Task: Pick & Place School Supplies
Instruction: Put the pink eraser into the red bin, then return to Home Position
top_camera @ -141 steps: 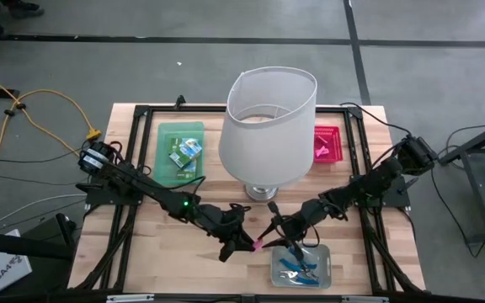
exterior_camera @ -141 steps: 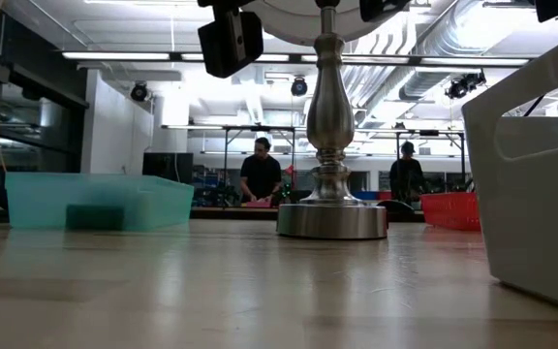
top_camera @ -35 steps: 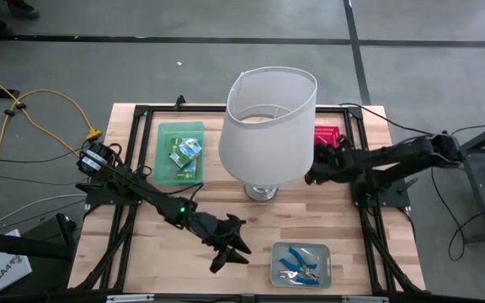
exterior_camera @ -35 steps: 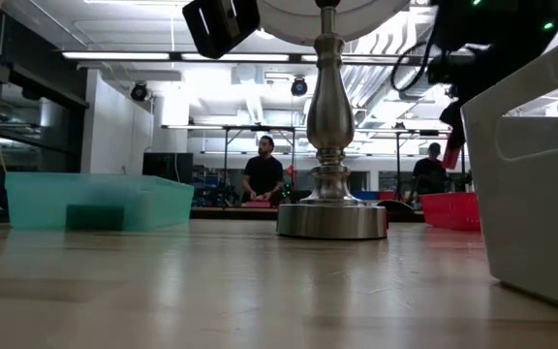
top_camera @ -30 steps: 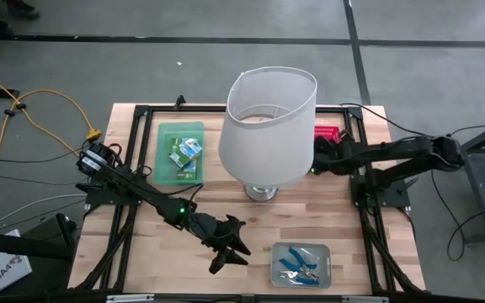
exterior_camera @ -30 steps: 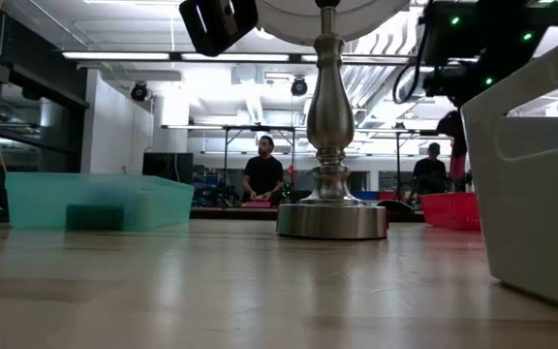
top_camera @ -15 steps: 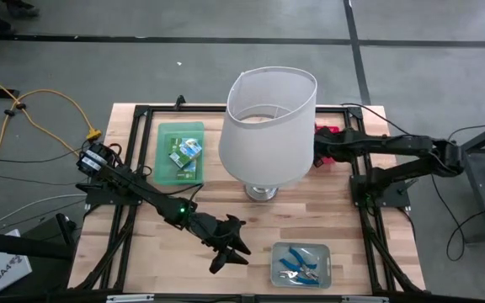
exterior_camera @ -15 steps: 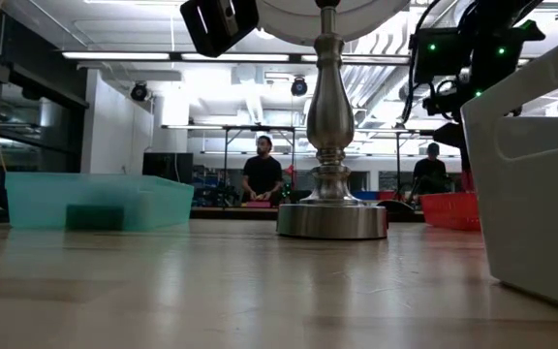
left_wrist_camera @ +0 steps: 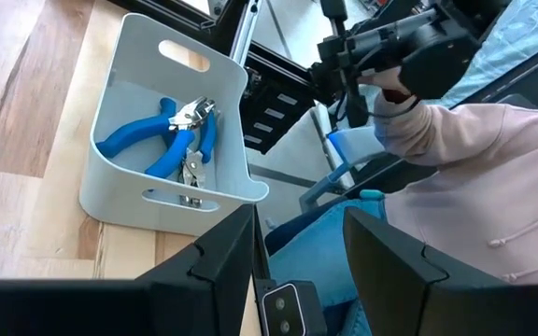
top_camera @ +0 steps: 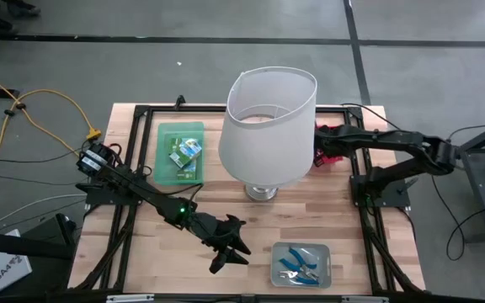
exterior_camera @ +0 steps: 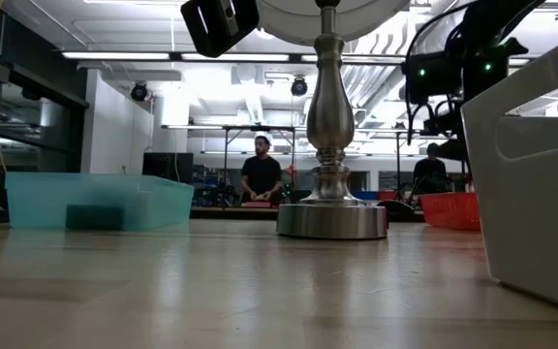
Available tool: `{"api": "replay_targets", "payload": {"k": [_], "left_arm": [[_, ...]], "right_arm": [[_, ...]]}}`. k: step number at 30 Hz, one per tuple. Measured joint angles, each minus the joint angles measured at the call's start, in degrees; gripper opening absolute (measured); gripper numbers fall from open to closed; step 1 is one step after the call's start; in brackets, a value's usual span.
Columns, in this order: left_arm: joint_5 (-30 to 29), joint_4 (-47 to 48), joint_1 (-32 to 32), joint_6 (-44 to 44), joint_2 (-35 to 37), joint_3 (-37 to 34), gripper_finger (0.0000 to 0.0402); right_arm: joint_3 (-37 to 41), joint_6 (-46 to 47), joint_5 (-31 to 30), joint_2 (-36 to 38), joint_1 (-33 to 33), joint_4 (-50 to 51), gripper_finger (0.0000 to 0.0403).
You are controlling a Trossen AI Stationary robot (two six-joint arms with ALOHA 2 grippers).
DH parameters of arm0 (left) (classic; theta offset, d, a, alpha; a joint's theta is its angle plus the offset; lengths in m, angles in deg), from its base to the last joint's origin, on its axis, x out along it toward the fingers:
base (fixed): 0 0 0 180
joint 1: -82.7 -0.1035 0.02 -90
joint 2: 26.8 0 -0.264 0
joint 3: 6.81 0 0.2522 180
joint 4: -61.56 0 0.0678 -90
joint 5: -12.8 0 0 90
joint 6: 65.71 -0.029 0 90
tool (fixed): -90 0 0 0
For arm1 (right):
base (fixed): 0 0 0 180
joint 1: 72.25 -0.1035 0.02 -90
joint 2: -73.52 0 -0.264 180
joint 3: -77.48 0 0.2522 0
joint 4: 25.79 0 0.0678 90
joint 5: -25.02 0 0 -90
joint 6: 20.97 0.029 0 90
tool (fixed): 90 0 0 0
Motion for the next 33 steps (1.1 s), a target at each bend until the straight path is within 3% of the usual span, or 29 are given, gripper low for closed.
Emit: {"api": "replay_targets", "payload": {"k": [7,20,25,33], "left_arm": [[0.0,0.0,0.0,0.0,0.0,0.0,0.0162],[0.0,0.0,0.0,0.0,0.0,0.0,0.0162],[0.0,0.0,0.0,0.0,0.0,0.0,0.0162],[0.0,0.0,0.0,0.0,0.0,0.0,0.0162]], "right_arm": [[0.0,-0.4,-0.1,-3.9,0.8,-0.3,0.0039],[0.0,-1.9,-0.1,-4.4,0.8,-0.9,0.0141],[0.0,-2.8,0.1,-4.4,0.8,-1.1,0.0150],[0.0,-6.5,5.5,-4.4,0.8,-5.2,0.0151]]}}
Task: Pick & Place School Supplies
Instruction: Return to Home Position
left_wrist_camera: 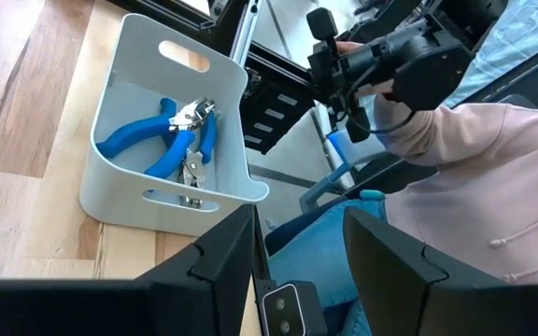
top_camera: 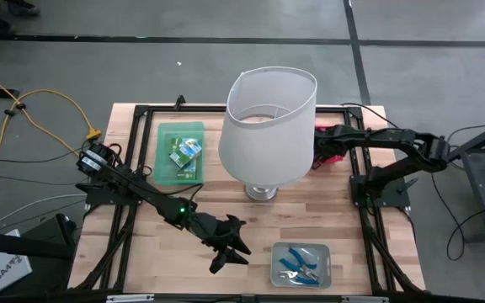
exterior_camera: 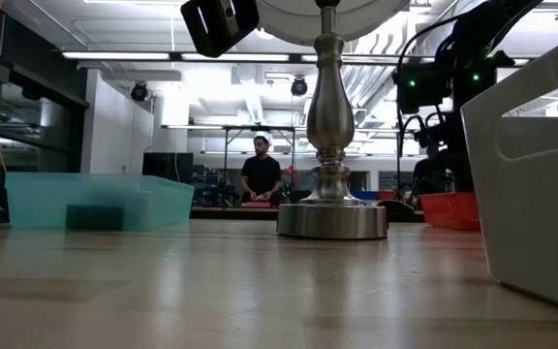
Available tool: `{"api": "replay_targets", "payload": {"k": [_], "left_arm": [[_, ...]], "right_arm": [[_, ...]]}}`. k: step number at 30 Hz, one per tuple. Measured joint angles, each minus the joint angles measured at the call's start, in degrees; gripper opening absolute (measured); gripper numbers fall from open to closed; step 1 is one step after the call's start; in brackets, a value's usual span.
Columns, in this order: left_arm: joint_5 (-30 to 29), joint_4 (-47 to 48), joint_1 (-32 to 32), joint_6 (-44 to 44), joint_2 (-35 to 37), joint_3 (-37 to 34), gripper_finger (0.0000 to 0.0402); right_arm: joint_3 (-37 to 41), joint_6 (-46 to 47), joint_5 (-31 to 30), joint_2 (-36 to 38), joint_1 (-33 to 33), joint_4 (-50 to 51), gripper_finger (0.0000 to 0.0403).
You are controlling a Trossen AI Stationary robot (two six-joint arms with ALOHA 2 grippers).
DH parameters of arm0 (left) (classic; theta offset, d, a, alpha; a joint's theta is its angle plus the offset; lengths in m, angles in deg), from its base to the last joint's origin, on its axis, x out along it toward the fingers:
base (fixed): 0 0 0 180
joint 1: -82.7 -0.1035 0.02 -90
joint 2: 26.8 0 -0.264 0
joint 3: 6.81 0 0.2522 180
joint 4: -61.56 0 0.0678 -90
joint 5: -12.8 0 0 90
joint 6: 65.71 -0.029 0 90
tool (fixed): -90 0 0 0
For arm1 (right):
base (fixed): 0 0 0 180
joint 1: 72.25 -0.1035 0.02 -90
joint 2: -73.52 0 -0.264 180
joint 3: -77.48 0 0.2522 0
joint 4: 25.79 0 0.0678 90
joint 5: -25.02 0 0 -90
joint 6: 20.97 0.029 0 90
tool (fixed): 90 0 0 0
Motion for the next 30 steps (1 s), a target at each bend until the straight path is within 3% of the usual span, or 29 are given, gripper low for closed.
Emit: {"api": "replay_targets", "payload": {"k": [30], "left_arm": [[0.0,0.0,0.0,0.0,0.0,0.0,0.0162]], "right_arm": [[0.0,-4.0,-4.1,0.0,0.0,-5.5,0.0151]]}}
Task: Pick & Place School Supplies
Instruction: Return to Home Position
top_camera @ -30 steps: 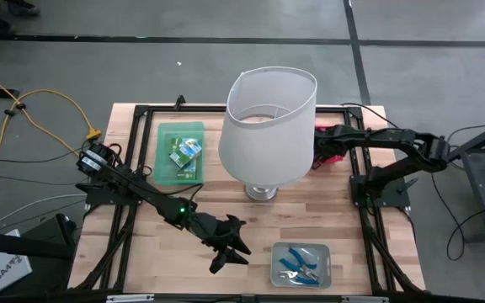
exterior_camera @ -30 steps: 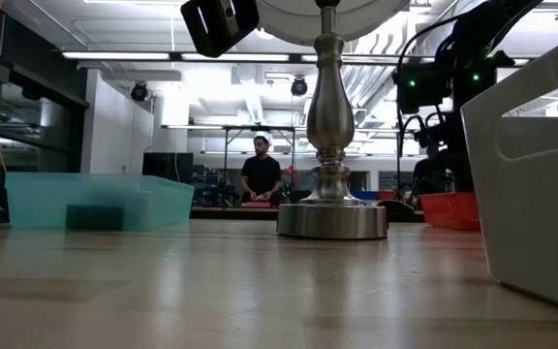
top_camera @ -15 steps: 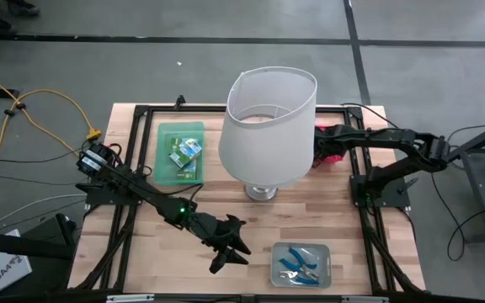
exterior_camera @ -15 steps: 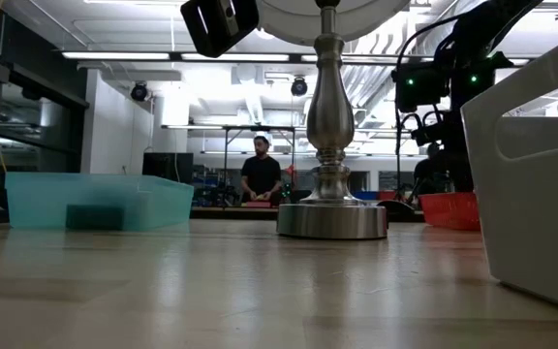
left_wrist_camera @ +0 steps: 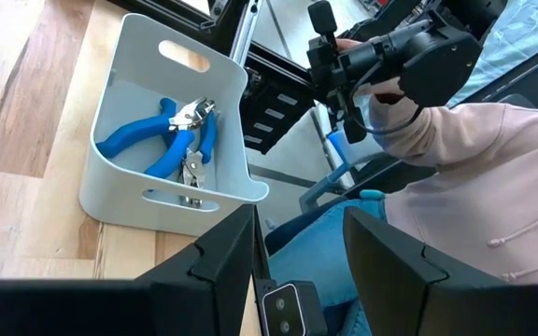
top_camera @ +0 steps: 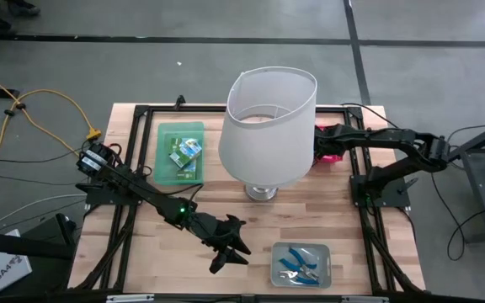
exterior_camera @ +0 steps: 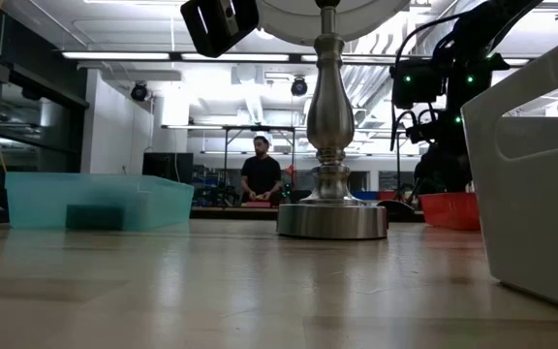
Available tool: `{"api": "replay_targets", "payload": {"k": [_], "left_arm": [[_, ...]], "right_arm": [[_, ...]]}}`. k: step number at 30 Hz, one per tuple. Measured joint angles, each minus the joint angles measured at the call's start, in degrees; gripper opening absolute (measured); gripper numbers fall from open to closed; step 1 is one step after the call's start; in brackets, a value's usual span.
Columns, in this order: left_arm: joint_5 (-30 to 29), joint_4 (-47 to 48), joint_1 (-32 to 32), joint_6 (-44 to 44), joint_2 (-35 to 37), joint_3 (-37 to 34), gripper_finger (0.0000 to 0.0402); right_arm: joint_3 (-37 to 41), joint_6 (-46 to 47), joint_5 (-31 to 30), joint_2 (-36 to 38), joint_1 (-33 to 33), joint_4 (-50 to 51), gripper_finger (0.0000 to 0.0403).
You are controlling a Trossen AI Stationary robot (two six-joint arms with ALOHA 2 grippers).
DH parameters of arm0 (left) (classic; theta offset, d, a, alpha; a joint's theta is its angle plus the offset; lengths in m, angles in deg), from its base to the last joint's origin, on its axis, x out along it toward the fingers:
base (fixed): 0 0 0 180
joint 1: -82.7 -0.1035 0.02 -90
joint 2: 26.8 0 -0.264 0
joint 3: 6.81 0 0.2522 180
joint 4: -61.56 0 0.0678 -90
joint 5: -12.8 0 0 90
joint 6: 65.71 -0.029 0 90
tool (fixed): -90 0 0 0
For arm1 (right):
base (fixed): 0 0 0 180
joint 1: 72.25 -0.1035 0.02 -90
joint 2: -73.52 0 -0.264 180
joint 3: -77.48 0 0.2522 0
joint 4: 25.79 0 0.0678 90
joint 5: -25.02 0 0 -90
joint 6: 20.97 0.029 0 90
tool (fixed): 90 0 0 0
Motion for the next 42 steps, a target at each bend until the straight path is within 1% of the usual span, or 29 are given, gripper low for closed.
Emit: {"api": "replay_targets", "payload": {"k": [10,19,31,34,39,42], "left_arm": [[0.0,0.0,0.0,0.0,0.0,0.0,0.0162],[0.0,0.0,-0.1,0.0,0.0,0.0,0.0162],[0.2,0.0,-2.1,-0.1,0.0,0.0,0.0162],[3.0,0.0,-2.2,-1.0,0.0,0.0,0.0162],[14.2,0.1,-2.6,-1.2,0.0,0.0,0.0162],[17.8,1.4,-3.3,-1.3,0.0,0.0,0.0162]], "right_arm": [[0.0,-0.6,-0.3,1.3,0.0,1.3,0.0151],[0.0,1.6,0.1,8.6,0.0,8.9,0.0145],[0.0,1.7,11.5,18.4,-0.1,8.7,0.0145],[0.0,1.8,15.3,20.4,-0.1,8.6,0.0145],[0.0,1.9,20.9,23.6,-0.1,8.4,0.0145],[0.0,2.8,24.1,25.6,-0.2,8.4,0.0145]]}}
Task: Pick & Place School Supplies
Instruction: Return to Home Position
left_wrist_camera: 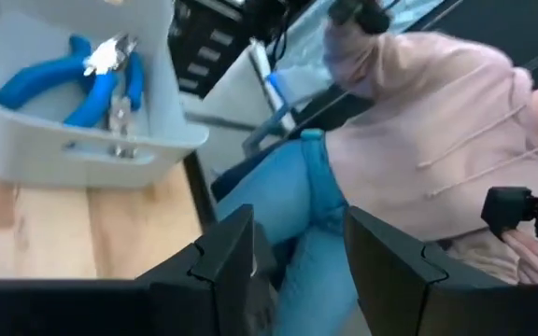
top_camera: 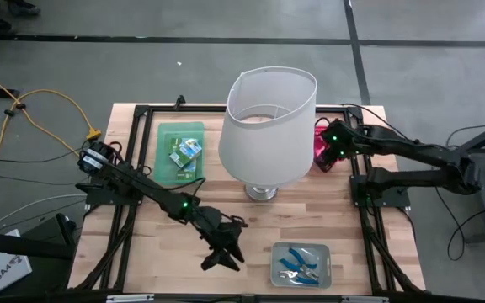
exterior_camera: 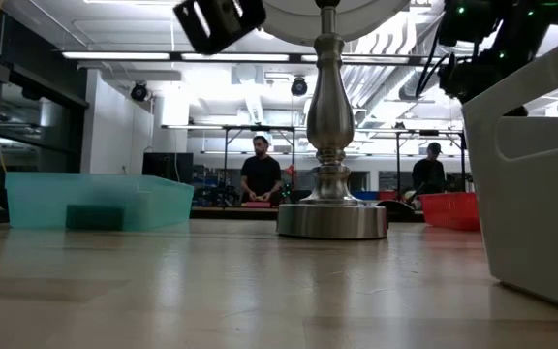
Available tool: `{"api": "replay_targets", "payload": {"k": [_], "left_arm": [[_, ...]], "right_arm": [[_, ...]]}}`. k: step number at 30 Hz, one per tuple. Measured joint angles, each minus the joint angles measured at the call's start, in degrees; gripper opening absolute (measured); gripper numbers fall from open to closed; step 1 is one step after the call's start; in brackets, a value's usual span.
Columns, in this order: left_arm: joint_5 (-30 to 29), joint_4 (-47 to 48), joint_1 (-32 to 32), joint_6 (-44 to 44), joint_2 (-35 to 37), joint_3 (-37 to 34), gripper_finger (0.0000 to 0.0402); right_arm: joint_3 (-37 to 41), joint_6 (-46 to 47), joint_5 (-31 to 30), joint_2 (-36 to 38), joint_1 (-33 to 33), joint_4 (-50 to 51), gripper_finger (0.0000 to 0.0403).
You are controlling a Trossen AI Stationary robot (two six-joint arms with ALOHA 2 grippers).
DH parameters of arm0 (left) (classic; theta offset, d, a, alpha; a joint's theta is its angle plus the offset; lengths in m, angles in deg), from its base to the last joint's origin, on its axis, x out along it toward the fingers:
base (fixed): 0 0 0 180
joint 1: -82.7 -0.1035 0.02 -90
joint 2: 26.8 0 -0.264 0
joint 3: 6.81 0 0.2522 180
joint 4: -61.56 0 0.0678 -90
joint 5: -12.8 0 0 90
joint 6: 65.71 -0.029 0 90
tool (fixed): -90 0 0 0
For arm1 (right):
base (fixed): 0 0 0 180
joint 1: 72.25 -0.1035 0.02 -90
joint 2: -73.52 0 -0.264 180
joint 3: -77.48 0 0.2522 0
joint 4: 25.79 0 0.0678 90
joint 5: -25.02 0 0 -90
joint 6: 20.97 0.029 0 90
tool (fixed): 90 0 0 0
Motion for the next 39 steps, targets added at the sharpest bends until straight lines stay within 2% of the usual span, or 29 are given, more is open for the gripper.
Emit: {"api": "replay_targets", "payload": {"k": [5,12,21,23,29,39], "left_arm": [[1.5,4.5,-1.5,0.0,0.0,0.0,0.0162],[1.2,6.1,-1.2,0.3,0.0,0.0,0.0161],[-0.6,5.9,0.8,-1.6,0.0,0.0,0.0159],[0.2,5.9,1.2,-4.0,0.0,0.0,0.0159],[-0.3,6.2,1.4,-3.4,0.0,0.0,0.0159],[0.9,8.1,1.1,-7.2,1.5,-0.3,0.0159]], "right_arm": [[0.0,2.4,4.5,3.4,-3.8,0.0,0.0145],[0.0,8.7,3.9,7.1,-14.6,-0.1,0.0145],[0.0,17.2,-0.6,8.2,-29.5,-2.9,0.0145],[0.0,19.4,-2.3,8.2,-33.0,-3.1,0.0145],[0.0,26.0,-8.2,8.2,-42.4,-3.3,0.0145],[0.0,33.1,-15.1,7.5,-54.7,-4.3,0.0145]]}}
